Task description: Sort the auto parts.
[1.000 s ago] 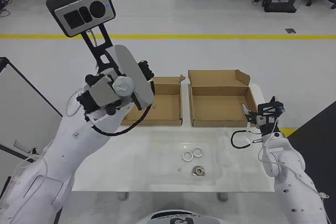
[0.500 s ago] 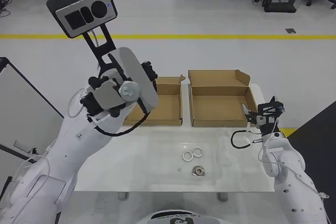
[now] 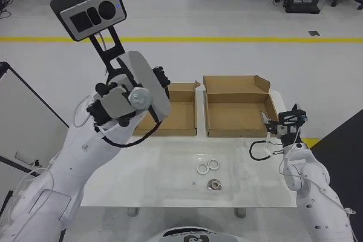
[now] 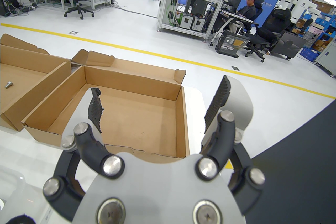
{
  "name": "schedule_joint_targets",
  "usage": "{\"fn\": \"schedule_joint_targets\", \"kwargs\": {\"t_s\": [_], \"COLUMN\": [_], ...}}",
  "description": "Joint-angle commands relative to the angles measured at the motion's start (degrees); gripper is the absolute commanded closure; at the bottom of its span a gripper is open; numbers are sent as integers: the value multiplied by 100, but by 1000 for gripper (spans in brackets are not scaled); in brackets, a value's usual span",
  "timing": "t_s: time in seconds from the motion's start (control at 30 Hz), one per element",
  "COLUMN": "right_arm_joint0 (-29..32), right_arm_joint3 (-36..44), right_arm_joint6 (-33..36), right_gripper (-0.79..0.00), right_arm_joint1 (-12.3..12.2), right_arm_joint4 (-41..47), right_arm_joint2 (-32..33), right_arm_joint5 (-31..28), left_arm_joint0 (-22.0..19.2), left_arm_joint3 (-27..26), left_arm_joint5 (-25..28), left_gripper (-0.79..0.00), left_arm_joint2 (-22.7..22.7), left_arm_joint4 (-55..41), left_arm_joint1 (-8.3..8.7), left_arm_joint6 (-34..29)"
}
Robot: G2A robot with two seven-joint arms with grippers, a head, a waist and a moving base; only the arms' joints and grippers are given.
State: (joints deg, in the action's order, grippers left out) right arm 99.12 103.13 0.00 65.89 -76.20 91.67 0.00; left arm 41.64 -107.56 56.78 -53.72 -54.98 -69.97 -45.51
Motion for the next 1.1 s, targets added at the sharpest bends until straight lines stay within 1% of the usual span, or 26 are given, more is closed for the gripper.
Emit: {"fn": "schedule_joint_targets", "kwargs": {"t_s": [0.0, 0.23, 0.3, 0.37, 0.5, 0.6, 0.77, 0.83, 0.97, 1.07], "right_arm_joint0": [0, 0, 0, 0, 0, 0, 0, 0, 0, 0], "right_arm_joint3": [0, 0, 0, 0, 0, 0, 0, 0, 0, 0], "right_arm_joint6": [0, 0, 0, 0, 0, 0, 0, 0, 0, 0], "right_gripper": [-785, -785, -785, -785, -785, -785, -785, -785, -785, -785], "right_arm_joint1": [0, 0, 0, 0, 0, 0, 0, 0, 0, 0], "right_arm_joint4": [0, 0, 0, 0, 0, 0, 0, 0, 0, 0], "right_arm_joint2": [0, 0, 0, 0, 0, 0, 0, 0, 0, 0], "right_arm_joint5": [0, 0, 0, 0, 0, 0, 0, 0, 0, 0], "left_arm_joint0": [78, 181, 228, 233, 189, 134, 215, 241, 287, 288], "left_arm_joint3": [-77, -79, -79, -44, -62, -132, -250, -279, -295, -234], "left_arm_joint5": [-195, -993, -1126, -1367, -2092, -2771, -3621, -3960, -4463, -4691], "left_gripper": [0, 0, 0, 0, 0, 0, 0, 0, 0, 0], "left_arm_joint2": [-54, -194, -230, -277, -402, -581, -991, -1133, -1279, -1211], "left_arm_joint4": [230, 968, 1072, 1332, 1939, 2483, 3111, 3536, 4324, 5101], "left_arm_joint1": [-3, 19, 22, 39, 101, 183, 343, 423, 556, 639], "left_arm_joint6": [28, -272, -320, -495, -971, -1507, -2384, -2890, -3743, -4249]}}
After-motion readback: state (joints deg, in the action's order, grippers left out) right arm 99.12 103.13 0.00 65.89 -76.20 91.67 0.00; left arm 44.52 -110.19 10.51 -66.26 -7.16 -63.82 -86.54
